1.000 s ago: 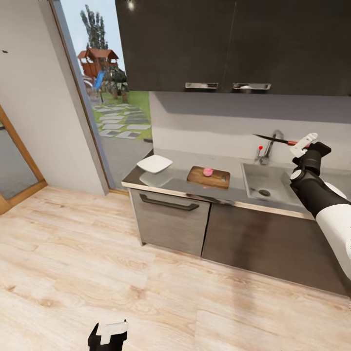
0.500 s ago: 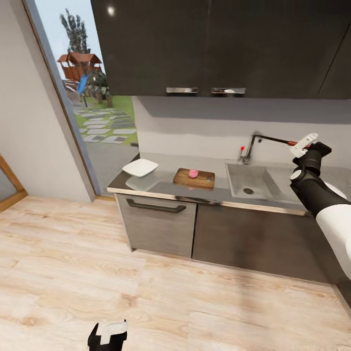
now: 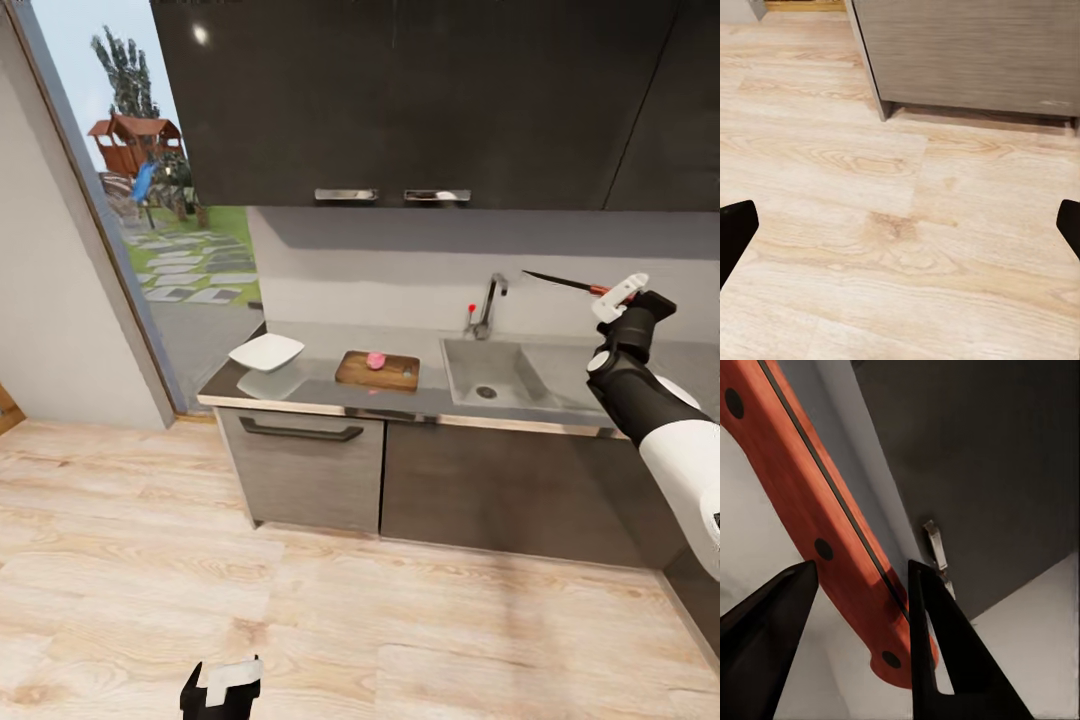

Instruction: In the kitchen, take the Vidalia onion out of the sink, dice it on the chopping board with the paring knife, put the diced onion into the bowl on the countertop, then place both the paring knife and the chopping board into the sink.

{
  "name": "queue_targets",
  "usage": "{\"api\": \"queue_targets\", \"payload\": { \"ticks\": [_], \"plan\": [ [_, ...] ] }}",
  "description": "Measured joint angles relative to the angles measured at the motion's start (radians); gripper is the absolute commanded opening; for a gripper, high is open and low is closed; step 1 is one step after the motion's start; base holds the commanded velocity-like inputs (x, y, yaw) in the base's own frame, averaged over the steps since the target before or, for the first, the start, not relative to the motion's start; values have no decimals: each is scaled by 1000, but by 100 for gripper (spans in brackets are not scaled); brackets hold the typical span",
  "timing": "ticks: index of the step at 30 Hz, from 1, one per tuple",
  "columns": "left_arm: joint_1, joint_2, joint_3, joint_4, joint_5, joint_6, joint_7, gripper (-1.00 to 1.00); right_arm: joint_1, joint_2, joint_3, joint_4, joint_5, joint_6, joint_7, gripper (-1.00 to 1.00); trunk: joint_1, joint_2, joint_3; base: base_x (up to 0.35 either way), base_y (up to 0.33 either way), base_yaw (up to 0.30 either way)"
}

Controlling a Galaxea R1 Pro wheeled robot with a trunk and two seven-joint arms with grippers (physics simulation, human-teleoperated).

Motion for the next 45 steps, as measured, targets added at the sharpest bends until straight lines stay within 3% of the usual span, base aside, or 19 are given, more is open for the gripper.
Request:
{"api": "queue_targets", "payload": {
  "ticks": [7, 30, 43, 45],
  "plan": [
    [0, 0, 0, 0, 0, 0, 0, 100, 2, 5, 0, 1, -1, -3, -45, -100, 0, 0, 11, 0, 0, -2],
    [1, -1, 0, 0, 0, 0, 0, 100, 5, 5, 1, 34, -2, -33, -48, -100, 0, 0, 47, 0, 0, 0],
    [0, -2, -1, 0, 0, 1, 0, 100, 5, 7, 2, 66, -1, -35, -45, -100, 0, 0, 49, 0, 0, 0],
    [1, -2, -1, 0, 0, 63, -17, 100, 5, 16, 2, 84, -2, -60, -43, -100, 0, 0, 49, 0, 0, 0]
  ]
}}
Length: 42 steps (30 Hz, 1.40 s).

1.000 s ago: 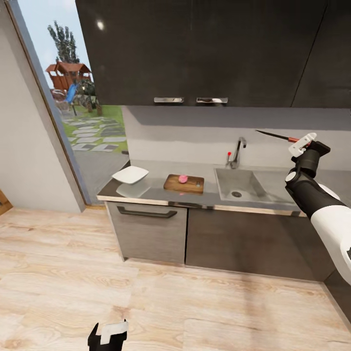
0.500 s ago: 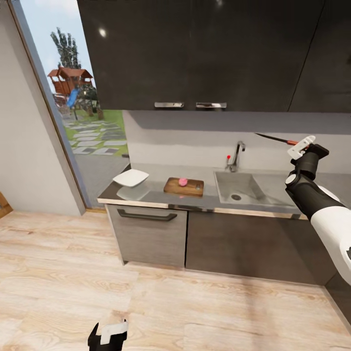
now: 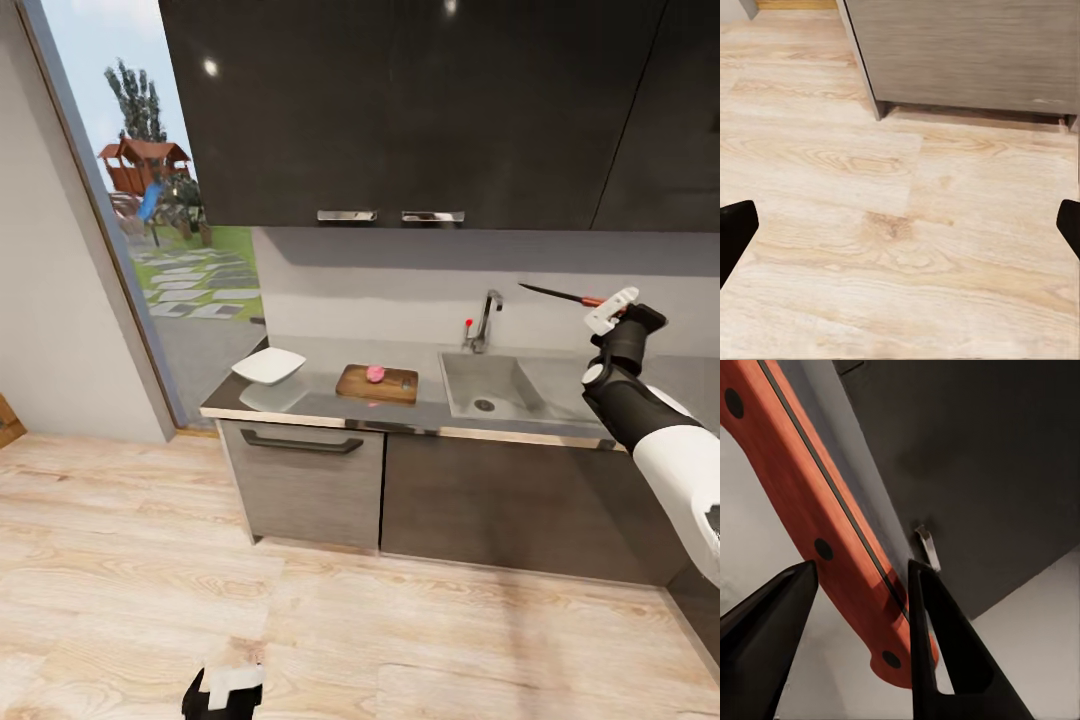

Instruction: In the kitchen, take the Vidalia onion out of the sink, dice it on the chopping board with the paring knife, put the diced onion into the bowl on the countertop, then place both the paring knife and the chopping board into the sink.

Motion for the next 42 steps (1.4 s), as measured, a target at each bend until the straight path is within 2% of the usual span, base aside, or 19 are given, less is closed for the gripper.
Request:
{"api": "queue_targets", "payload": {
  "ticks": [2, 4, 6, 10, 17, 19, 21, 24, 27, 29, 31, 38, 40, 42],
  "plan": [
    [0, 0, 0, 0, 0, 83, -24, 100, 0, 10, 1, 24, 0, -22, 1, -100, 0, 0, 0, 0, 0, 0],
    [3, 2, 1, 1, 0, 183, -68, 100, 0, 31, 2, 53, 2, -43, 2, -100, 0, 0, 0, 0, 0, 0],
    [34, 7, 1, 1, 1, 234, -105, 100, 0, 54, 3, 73, 3, -53, 3, -100, 0, 0, 0, 0, 0, 0],
    [82, 12, 0, 1, 0, 256, -123, 100, 0, 85, 5, 87, 5, -59, 4, -100, 0, 0, 0, 0, 0, 0],
    [138, 15, 1, 1, 1, 276, -121, 100, 0, 111, 13, 91, 12, -60, 22, -100, 0, 0, 0, 0, 0, 0],
    [142, 19, 1, 1, 2, 313, -121, 100, 0, 115, 27, 91, 27, -59, 39, -100, 0, 0, 0, 0, 0, 0],
    [146, 22, 1, 0, 3, 392, -121, 100, -1, 117, 54, 87, 59, -59, 58, -100, 0, 0, 0, 0, 0, 0],
    [147, 28, 1, 0, 5, 433, -122, 100, 0, 121, 64, 80, 71, -60, 65, -100, 0, 0, 0, 0, 0, 0],
    [147, 34, 2, 0, 6, 441, -122, 100, 0, 133, 66, 81, 71, -60, 67, -100, 0, 0, 0, 0, 0, 0],
    [147, 38, 2, 0, 7, 444, -122, 100, 0, 171, 66, 89, 66, -60, 69, -100, 0, 0, 0, 0, 0, 0],
    [148, 38, 3, 0, 8, 445, -122, 100, 0, 181, 65, 92, 63, -63, 69, -100, 0, 0, 0, 0, 0, 0],
    [148, 41, 4, -1, 12, 445, -123, 100, 0, 191, 65, 94, 60, -114, 76, -100, 0, 0, 0, 31, 0, 0],
    [148, 42, 4, -1, 12, 445, -123, 100, 0, 191, 64, 94, 54, -117, 99, -100, 0, 0, 0, 139, 0, 0],
    [148, 42, 4, -1, 12, 445, -123, 100, 0, 191, 64, 94, 39, -118, 152, -100, 0, 0, 0, 182, 0, 0]
  ]
}}
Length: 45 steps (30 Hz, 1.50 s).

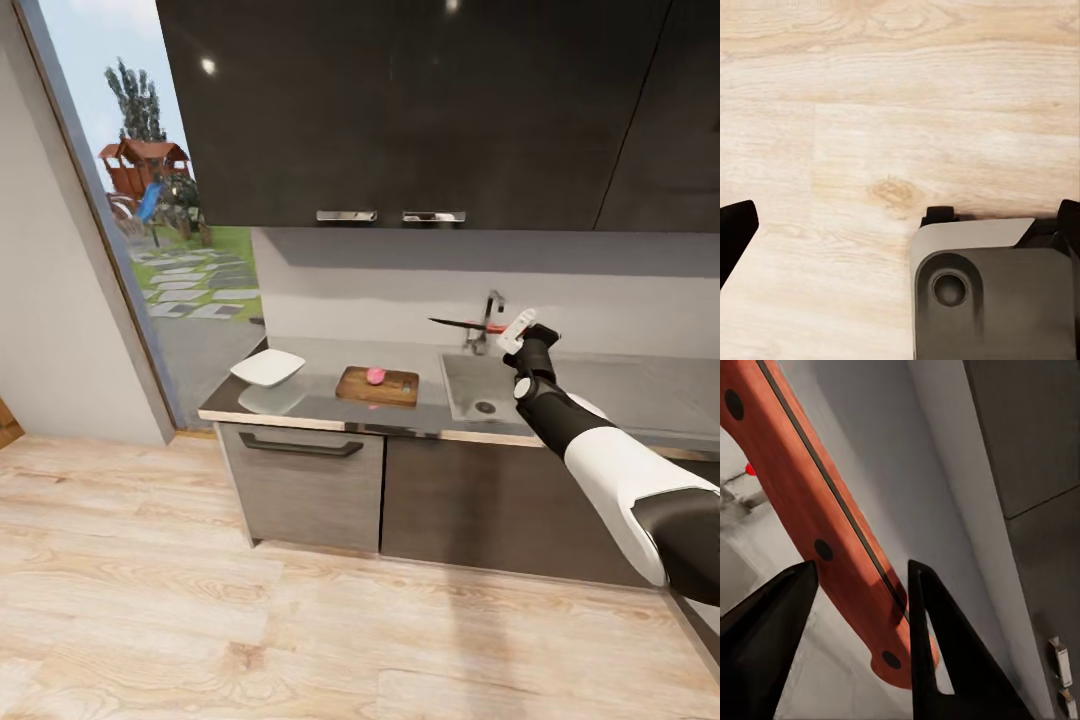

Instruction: In the kitchen, take the Vidalia onion out of the sink, dice it on the chopping board with the paring knife, put the diced onion into the bowl on the countertop, then place both the paring knife and the chopping board into the sink.

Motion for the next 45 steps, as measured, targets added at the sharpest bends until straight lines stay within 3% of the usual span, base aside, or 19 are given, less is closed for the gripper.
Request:
{"api": "queue_targets", "payload": {
  "ticks": [4, 10, 15, 20, 23, 29, 35, 45],
  "plan": [
    [0, 0, 0, 0, 0, 1, 0, 100, 0, 0, -1, 0, -42, 0, 65, -100, 0, 0, 0, 206, 0, 0],
    [0, -1, 0, -1, 0, 0, 0, 100, 0, 10, -1, -4, -114, -8, 80, -100, 0, 0, 0, 185, 0, 0],
    [0, -3, 0, -2, 0, -1, -2, 100, 0, 66, -1, -1, -168, -12, 84, -100, 0, 0, 0, 40, 0, 0],
    [0, -7, 1, -4, 1, -2, -2, 100, 0, 87, -2, 1, -219, -10, 135, -100, 0, 0, 0, 5, 0, 0],
    [0, -6, 3, -4, 28, -3, 0, 100, 0, 89, -3, 4, -229, -7, 194, -100, 0, 0, 0, 0, 0, 0],
    [0, -6, 3, -4, 60, -39, 1, 100, 0, 104, 1, 92, -228, -15, 208, -100, 0, 0, 0, 0, 0, 0],
    [0, -8, 3, -4, 65, -75, 2, 100, 1, 111, 5, 141, -225, -107, 206, -100, 0, 0, 0, 0, 0, 0],
    [0, -6, 4, -3, 65, -81, 1, 100, 2, 121, 10, 144, -221, -118, 113, -100, 0, 0, 0, 20, 0, 0]
  ]
}}
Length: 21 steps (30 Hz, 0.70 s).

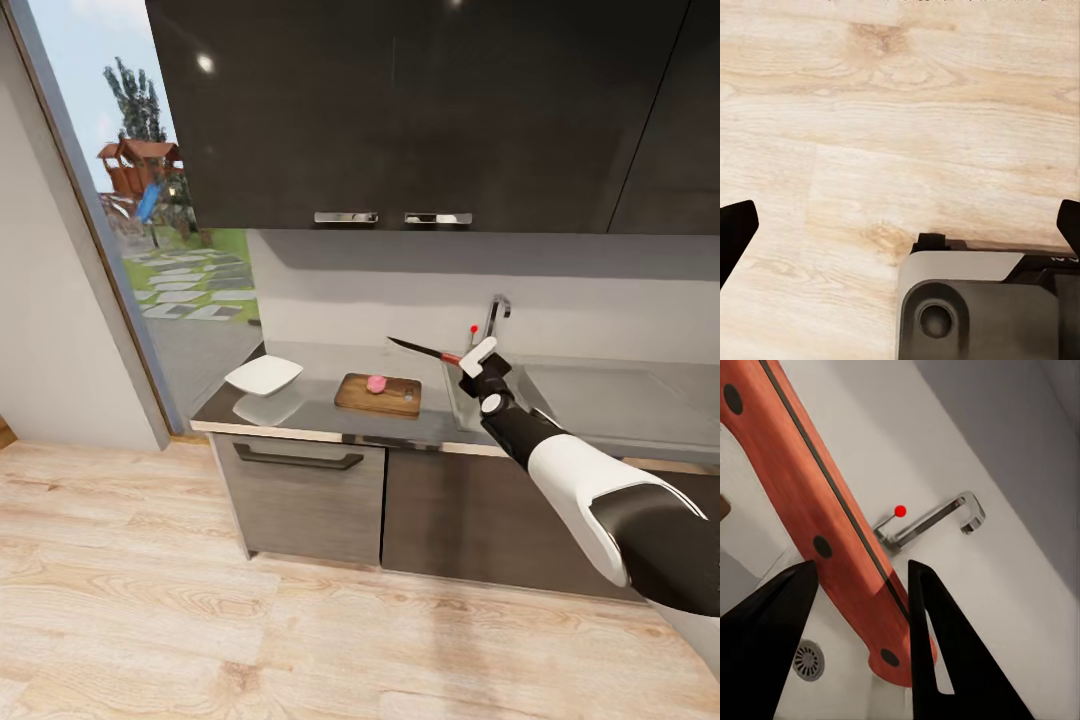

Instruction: In the kitchen, take the Vidalia onion out of the sink, dice it on the chopping board with the paring knife, put the diced onion into the bowl on the countertop, then place both the paring knife and the chopping board into the sink.

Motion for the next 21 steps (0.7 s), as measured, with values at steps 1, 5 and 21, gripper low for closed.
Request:
{"api": "queue_targets", "payload": {
  "ticks": [1, 5, 21],
  "plan": [
    [0, 0, 0, 0, 0, 0, 0, 100, 0, 4, 0, 0, 0, 0, -1, -100, 0, 0, 0, 163, 0, 0],
    [0, 1, 0, 0, 0, 0, 0, 100, 1, 19, 1, 3, 0, 1, -2, -100, 0, 0, 0, 191, 0, 0],
    [0, 1, 0, 1, 0, 1, 0, 100, 47, 69, 4, 39, 2, 2, 2, -100, 0, 0, -3, 146, 0, 0]
  ]
}}
